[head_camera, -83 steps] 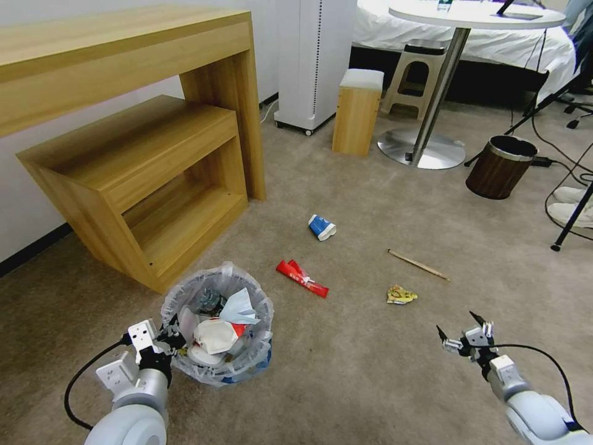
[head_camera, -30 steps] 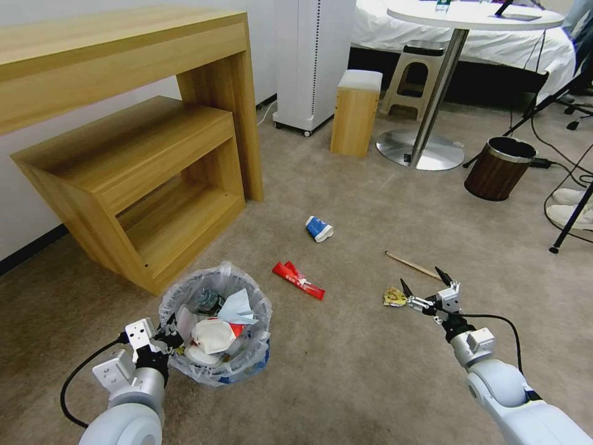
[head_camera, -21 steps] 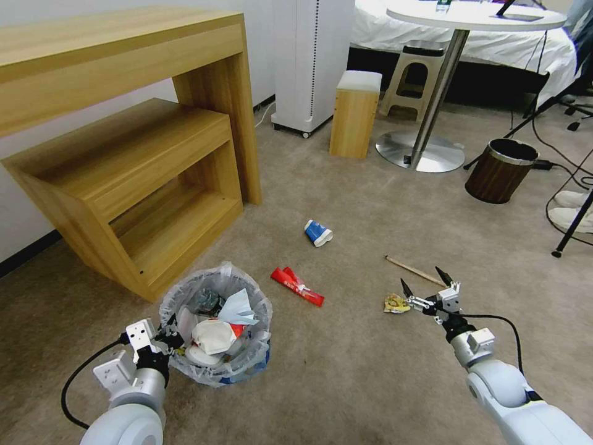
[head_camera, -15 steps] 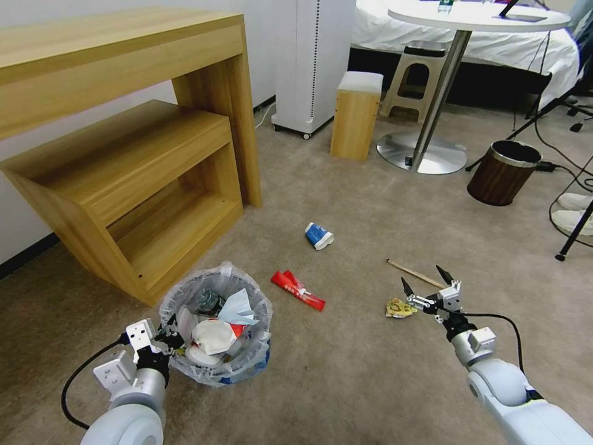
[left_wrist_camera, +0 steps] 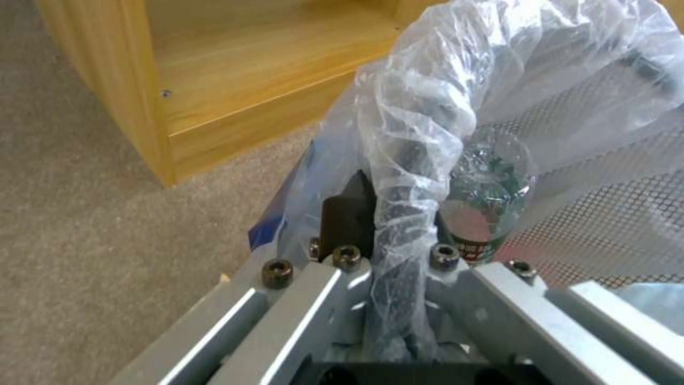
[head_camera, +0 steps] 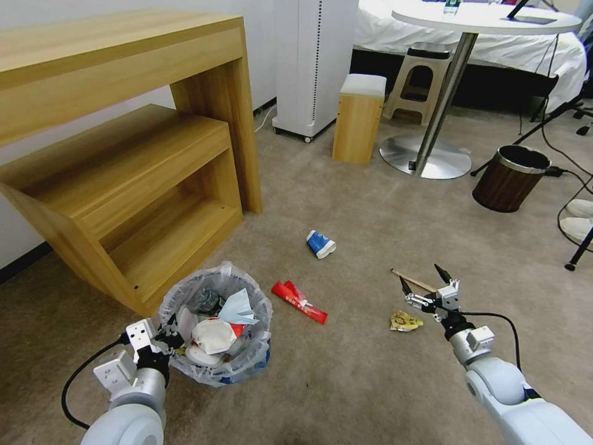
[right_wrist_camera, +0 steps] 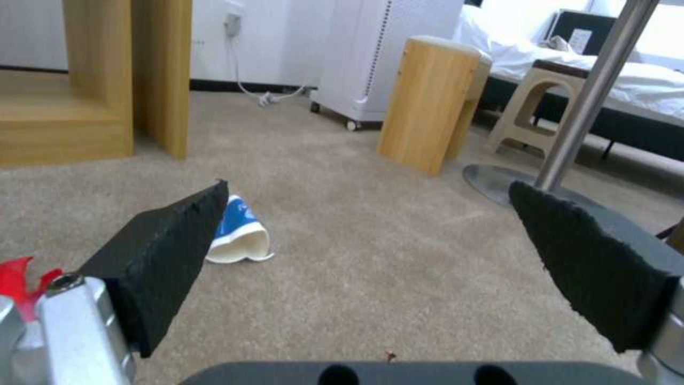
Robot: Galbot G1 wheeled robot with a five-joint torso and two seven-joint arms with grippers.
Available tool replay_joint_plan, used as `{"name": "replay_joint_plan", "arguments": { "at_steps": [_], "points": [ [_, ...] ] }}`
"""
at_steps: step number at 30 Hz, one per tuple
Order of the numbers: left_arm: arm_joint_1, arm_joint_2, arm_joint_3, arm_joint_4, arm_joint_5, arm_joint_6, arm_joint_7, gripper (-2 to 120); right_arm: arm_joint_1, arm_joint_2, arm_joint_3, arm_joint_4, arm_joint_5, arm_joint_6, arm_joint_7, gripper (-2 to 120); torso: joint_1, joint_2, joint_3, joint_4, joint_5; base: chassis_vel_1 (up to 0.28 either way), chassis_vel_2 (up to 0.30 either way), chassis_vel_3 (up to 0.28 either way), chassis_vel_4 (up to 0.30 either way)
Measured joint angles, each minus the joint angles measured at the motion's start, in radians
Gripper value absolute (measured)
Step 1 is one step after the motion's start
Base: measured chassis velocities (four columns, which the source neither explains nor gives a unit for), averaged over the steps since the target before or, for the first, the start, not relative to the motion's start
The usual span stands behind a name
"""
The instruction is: Pick up the trash bin and place the garbage on the floor into it.
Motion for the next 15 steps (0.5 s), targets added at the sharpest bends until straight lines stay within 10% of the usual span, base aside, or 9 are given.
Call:
{"name": "replay_joint_plan", "arguments": {
  "at_steps": [15],
  "points": [
    [-0.001, 0.007, -0.001, -0.001, -0.004, -0.001, 0.0, 1, -0.006, 0.005, 0.007, -0.001, -0.006, 0.01, -0.009, 100, 0.0, 0.0, 0.0, 0.0, 0.0, -0.043, 0.034, 0.035, -0.043]
  ]
}}
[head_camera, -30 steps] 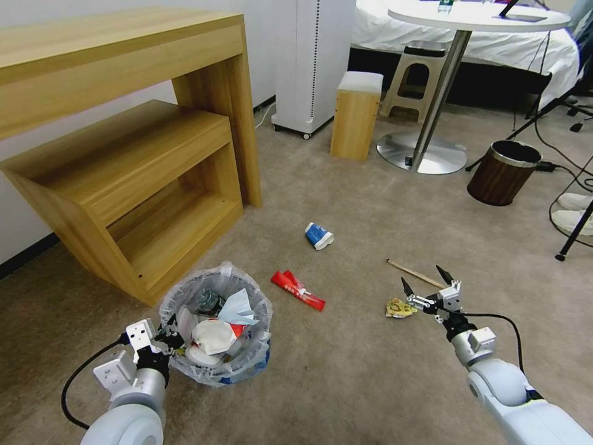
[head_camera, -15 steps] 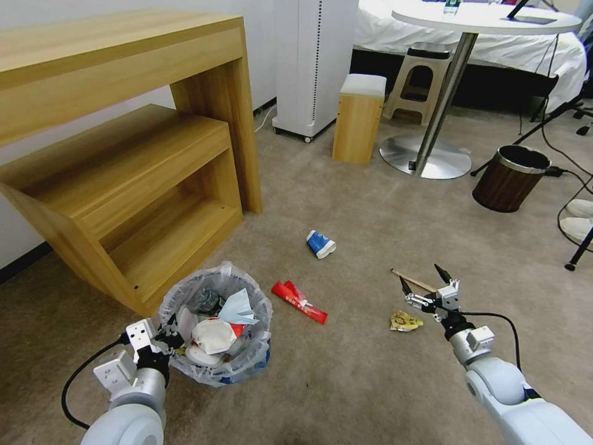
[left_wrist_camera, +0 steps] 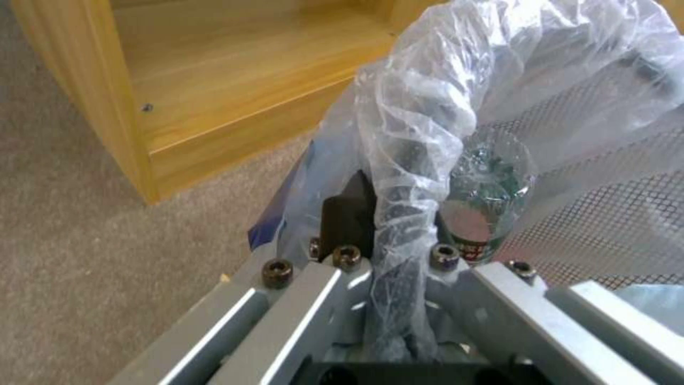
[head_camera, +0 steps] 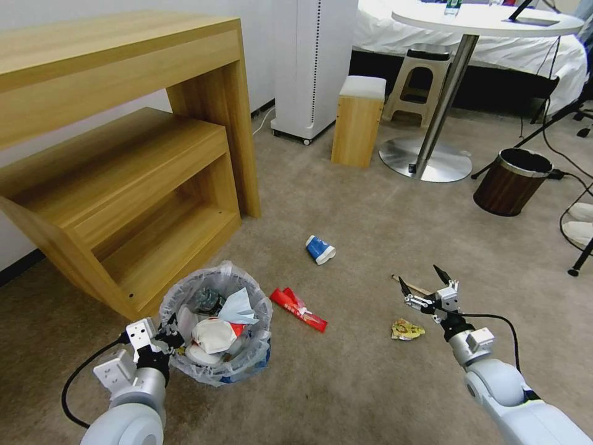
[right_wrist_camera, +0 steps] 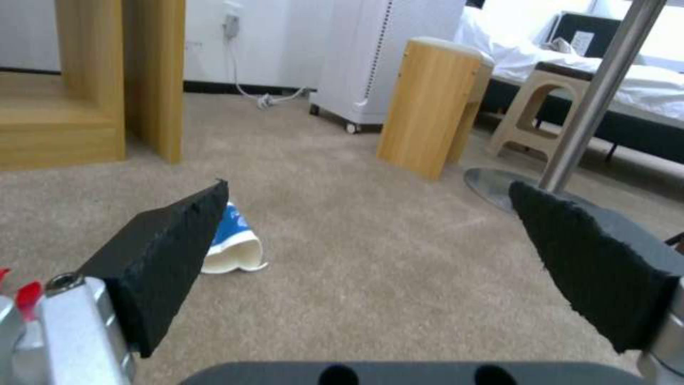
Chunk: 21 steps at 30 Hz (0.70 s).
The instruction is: Pick up the trash bin and place the garbage on the floor into it.
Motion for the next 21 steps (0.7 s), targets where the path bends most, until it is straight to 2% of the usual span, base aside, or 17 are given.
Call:
{"name": "replay_joint_plan", "arguments": {
  "at_steps": [3, 6, 11, 16, 19, 21],
  "points": [
    [0.002, 0.001, 0.0, -0.002, 0.0, 0.0, 0.0, 1, -0.008, -0.001, 0.004, 0.005, 0.005, 0.001, -0.002, 100, 0.0, 0.0, 0.0, 0.0, 0.0, -0.073, 0.06, 0.054, -0.066],
    [0.005, -0.001, 0.003, -0.002, 0.002, 0.0, 0.0, 1, -0.024, -0.011, -0.002, 0.034, 0.083, -0.018, -0.027, 100, 0.0, 0.0, 0.0, -0.0002, -0.0001, -0.047, 0.055, 0.056, -0.064],
    [0.007, -0.002, 0.005, -0.002, 0.005, 0.0, 0.0, 1, -0.015, -0.016, -0.02, 0.045, 0.136, -0.04, -0.066, 100, 0.0, 0.0, 0.0, -0.0002, 0.0, -0.035, 0.054, 0.05, -0.061],
    [0.014, -0.003, 0.002, -0.002, 0.008, -0.001, 0.0, 1, 0.017, -0.026, -0.068, 0.041, 0.189, -0.087, -0.104, 100, 0.0, 0.0, 0.0, 0.0, -0.0003, -0.005, 0.01, 0.002, -0.006],
    [0.016, -0.004, 0.0, -0.001, 0.009, -0.002, 0.0, 1, 0.064, -0.029, -0.141, 0.007, 0.287, -0.138, -0.137, 100, 0.0, 0.0, 0.0, -0.0001, 0.0, 0.0, 0.0, 0.0, 0.0],
    [0.016, -0.004, 0.0, 0.0, 0.009, -0.002, 0.0, 1, 0.071, -0.029, -0.152, 0.003, 0.299, -0.144, -0.139, 100, 0.0, 0.0, 0.0, -0.0002, -0.0001, 0.0, 0.0, 0.0, 0.0]
  ]
}}
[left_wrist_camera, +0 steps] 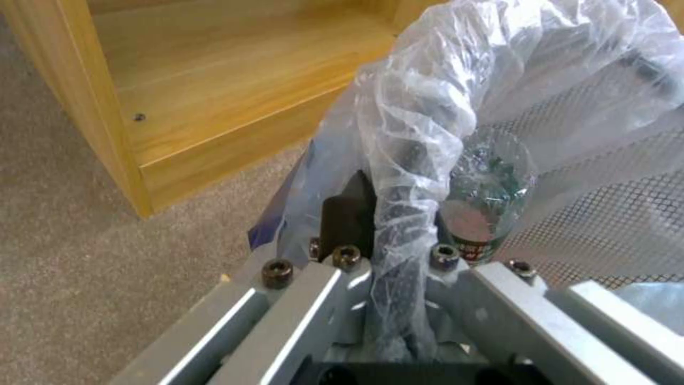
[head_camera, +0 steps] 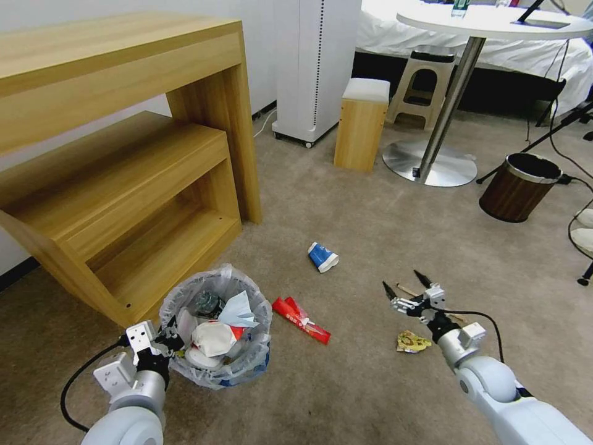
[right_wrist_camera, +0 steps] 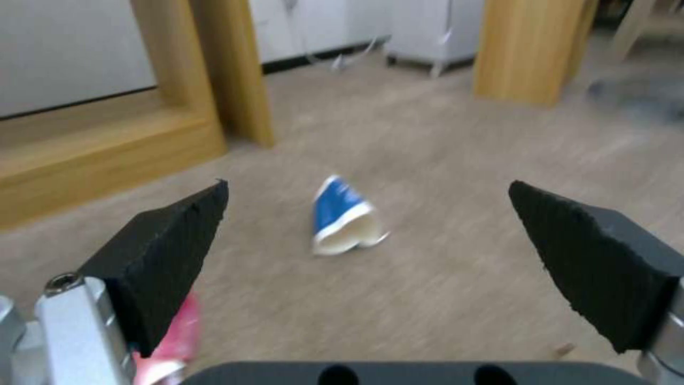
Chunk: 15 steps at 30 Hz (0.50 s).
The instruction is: Pick up the trash bin and place the garbage on the floor into it.
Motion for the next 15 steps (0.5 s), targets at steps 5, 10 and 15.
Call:
{"name": "replay_joint_plan", "arguments": {
  "at_steps": [5, 10, 15],
  "points": [
    [0.002, -0.01, -0.001, 0.011, 0.007, 0.0, 0.0, 1, 0.1, 0.006, -0.141, -0.085, 0.158, -0.039, -0.058, 100, 0.0, 0.0, 0.0, 0.0003, 0.0003, 0.0, 0.0, 0.0, 0.0],
    [-0.003, -0.01, -0.004, 0.017, 0.007, 0.0, -0.001, 1, 0.141, 0.012, -0.216, -0.15, 0.2, -0.044, -0.064, 100, 0.0, 0.0, 0.0, 0.0002, 0.0002, 0.0, 0.0, 0.0, 0.0],
    [-0.009, -0.012, -0.008, 0.023, 0.004, 0.0, -0.002, 1, 0.165, 0.018, -0.269, -0.206, 0.225, -0.057, -0.073, 99, 0.0, 0.0, 0.0, 0.0001, -0.0001, 0.0, 0.0, 0.0, 0.0]
  ]
}}
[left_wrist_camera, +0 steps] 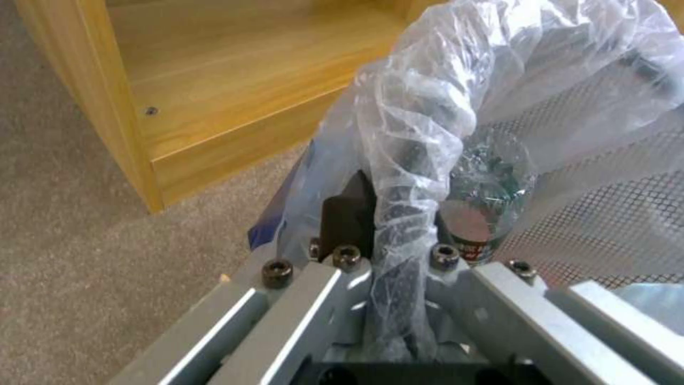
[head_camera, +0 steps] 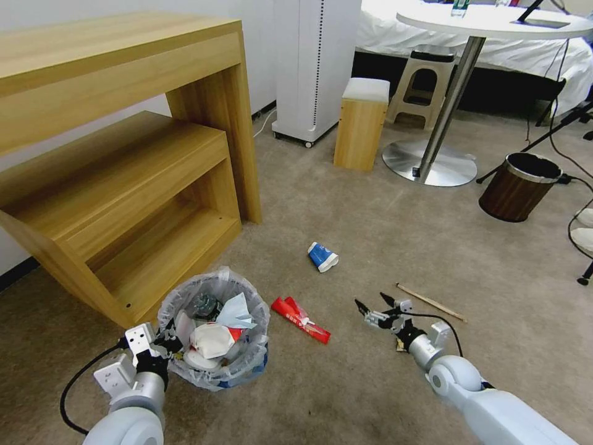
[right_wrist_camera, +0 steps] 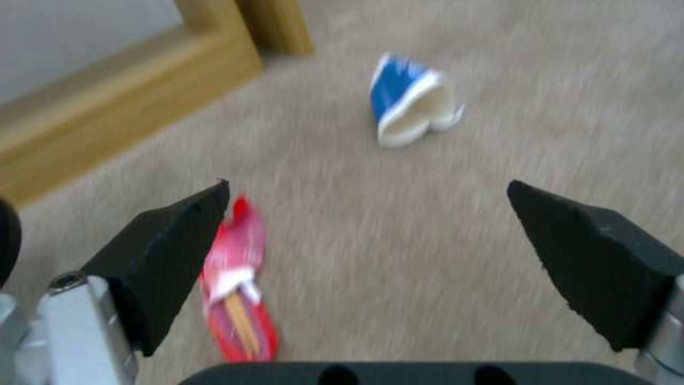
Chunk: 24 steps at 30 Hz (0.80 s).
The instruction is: Pick up the trash bin and place the garbage on the floor into it.
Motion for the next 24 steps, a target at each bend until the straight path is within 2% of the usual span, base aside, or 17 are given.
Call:
{"name": "replay_joint_plan", "arguments": {
  "at_steps": [11, 24],
  "points": [
    [-0.002, -0.017, -0.003, 0.018, 0.005, 0.0, -0.001, 1, 0.094, 0.109, -0.109, -0.249, 0.032, -0.017, -0.092, 98, 0.0, 0.0, 0.0, -0.0001, 0.0001, 0.0, 0.0, 0.0, 0.0],
    [0.004, -0.018, -0.014, 0.002, -0.002, 0.0, -0.004, 1, 0.176, 0.236, -0.175, -0.354, 0.014, -0.013, -0.115, 93, 0.0, 0.0, 0.0, 0.0001, 0.0, 0.0, 0.0, 0.0, 0.0]
  ]
}}
